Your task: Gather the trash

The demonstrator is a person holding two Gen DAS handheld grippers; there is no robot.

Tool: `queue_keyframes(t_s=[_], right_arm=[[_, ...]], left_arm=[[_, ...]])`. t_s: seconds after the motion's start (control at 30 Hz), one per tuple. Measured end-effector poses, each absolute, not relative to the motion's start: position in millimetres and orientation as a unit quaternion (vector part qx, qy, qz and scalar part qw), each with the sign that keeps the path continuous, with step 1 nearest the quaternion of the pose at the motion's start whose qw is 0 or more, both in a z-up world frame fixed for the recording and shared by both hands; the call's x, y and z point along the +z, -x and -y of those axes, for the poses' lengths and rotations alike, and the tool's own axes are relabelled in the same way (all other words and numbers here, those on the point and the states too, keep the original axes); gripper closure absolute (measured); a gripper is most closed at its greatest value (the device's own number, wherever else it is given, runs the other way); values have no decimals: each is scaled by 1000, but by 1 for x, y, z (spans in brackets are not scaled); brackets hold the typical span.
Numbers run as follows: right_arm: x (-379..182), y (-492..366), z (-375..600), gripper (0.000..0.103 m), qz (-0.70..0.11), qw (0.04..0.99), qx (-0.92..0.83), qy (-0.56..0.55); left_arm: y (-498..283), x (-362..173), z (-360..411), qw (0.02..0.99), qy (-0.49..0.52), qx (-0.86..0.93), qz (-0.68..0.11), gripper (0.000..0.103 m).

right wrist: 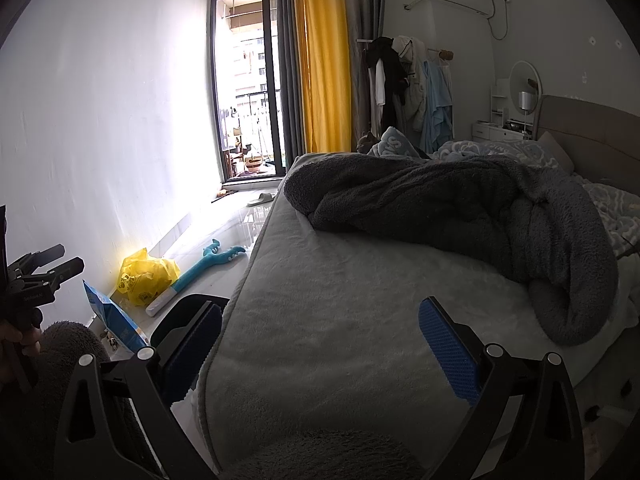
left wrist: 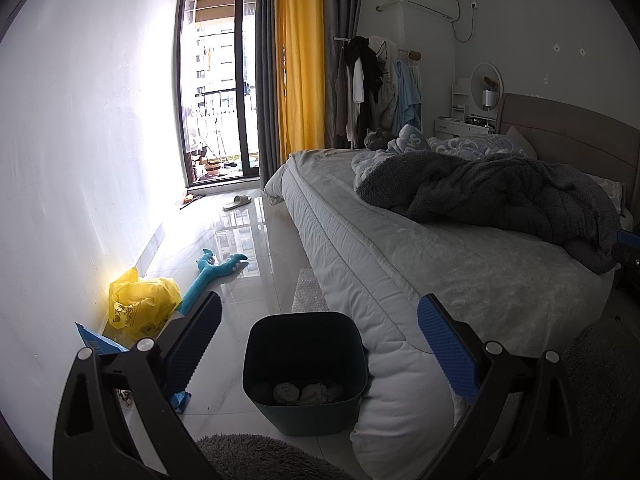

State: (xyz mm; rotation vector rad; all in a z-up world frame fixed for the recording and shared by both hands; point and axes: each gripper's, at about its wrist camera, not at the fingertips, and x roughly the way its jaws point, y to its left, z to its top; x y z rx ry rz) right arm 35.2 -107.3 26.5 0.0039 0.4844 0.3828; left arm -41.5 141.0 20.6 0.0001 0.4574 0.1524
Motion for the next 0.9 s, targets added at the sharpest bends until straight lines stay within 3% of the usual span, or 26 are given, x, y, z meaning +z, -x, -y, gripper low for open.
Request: queue_keyframes(t_s=[0.9], right_arm=[[27, -35, 108, 3, -238, 953, 189, -1]], left_arm=[[41, 17, -143, 970, 3, 77, -230, 3]])
